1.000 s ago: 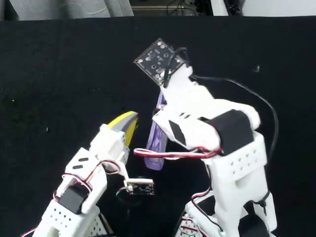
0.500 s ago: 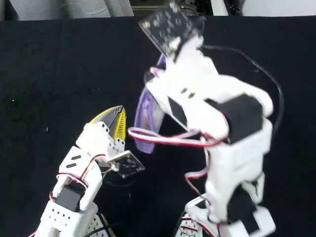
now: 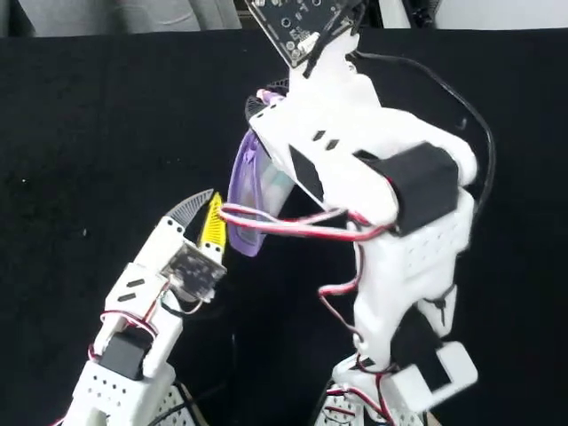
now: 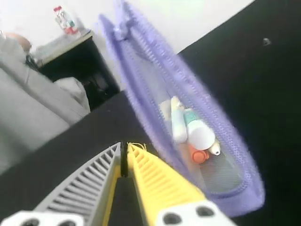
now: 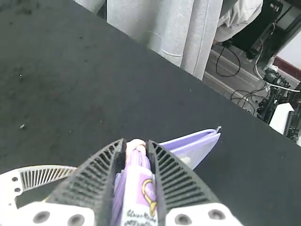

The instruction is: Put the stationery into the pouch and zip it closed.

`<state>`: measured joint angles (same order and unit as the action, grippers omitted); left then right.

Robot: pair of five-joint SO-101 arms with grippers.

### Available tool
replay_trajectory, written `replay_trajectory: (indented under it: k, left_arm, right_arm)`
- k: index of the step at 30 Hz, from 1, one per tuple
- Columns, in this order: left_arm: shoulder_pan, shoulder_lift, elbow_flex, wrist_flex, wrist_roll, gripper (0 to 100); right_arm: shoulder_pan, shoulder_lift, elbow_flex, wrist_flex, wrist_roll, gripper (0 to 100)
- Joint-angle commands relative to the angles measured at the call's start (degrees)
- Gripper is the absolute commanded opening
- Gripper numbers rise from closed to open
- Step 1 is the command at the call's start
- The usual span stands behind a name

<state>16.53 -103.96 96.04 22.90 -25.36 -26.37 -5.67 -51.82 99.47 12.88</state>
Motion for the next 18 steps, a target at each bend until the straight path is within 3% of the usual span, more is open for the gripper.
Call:
replay_trajectory:
  k: [1, 9, 18]
  left_arm:
    - [-3.91, -0.53, 1.36, 2.73, 5.8, 3]
    - [-12.97, -0.53, 1.36, -0.62, 13.27, 3]
    - [-13.93, -0.53, 1.36, -0.44, 13.89, 3]
  right_arm:
    - [-0.62, -7.52, -2.68, 1.41, -0.53, 1.3]
    - [-0.44, -12.09, -3.74, -0.97, -0.62, 1.4]
    - [-0.7, -12.53, -11.82, -1.23, -0.62, 1.4]
